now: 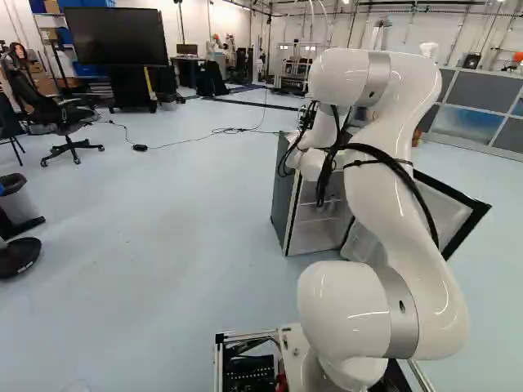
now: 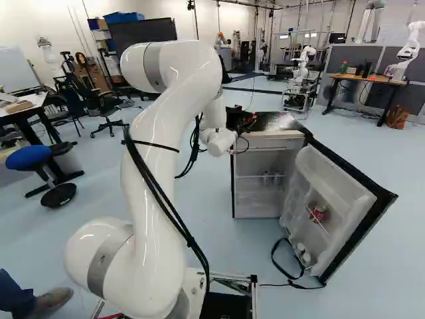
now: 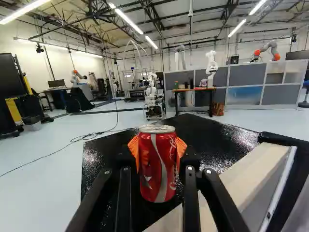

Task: Grab a drink from the fridge

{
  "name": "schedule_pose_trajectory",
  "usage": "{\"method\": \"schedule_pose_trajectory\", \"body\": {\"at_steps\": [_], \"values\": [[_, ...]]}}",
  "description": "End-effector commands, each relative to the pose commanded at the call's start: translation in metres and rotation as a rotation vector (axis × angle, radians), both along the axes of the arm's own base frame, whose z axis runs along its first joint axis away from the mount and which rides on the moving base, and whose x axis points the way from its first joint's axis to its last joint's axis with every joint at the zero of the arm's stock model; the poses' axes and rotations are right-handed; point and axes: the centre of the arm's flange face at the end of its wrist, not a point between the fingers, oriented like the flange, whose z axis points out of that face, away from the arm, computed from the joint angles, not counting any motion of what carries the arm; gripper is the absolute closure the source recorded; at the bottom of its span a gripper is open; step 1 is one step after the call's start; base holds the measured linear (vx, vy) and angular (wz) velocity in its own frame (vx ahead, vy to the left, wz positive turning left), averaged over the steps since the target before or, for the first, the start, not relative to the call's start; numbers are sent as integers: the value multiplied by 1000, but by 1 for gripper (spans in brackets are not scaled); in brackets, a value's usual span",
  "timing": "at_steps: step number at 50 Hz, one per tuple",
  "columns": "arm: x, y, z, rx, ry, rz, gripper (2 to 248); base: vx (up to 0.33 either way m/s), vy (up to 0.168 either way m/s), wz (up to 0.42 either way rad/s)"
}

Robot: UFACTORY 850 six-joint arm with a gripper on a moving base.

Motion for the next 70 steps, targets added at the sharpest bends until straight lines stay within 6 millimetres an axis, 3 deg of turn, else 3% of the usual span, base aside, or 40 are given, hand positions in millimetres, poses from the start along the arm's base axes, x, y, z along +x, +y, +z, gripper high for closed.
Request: {"method": "schedule_pose_trajectory", "body": {"at_steps": [11,12,16,17,21,22,27,28,32,33,43,70], "values": [[0,0,0,0,0,0,151,0,0,0],[0,0,0,0,0,0,122,0,0,0],[0,0,0,0,0,0,122,0,0,0],[0,0,0,0,0,0,88,0,0,0],[0,0,0,0,0,0,88,0,0,0],[0,0,0,0,0,0,53,0,0,0],[0,0,0,0,0,0,53,0,0,0],[0,0,0,0,0,0,17,0,0,0],[0,0,0,0,0,0,17,0,0,0],[0,0,0,0,0,0,3,0,0,0],[-7,0,10,-1,-6,-2,3,0,0,0],[-59,2,50,-3,-12,-18,3,0,0,0]]}}
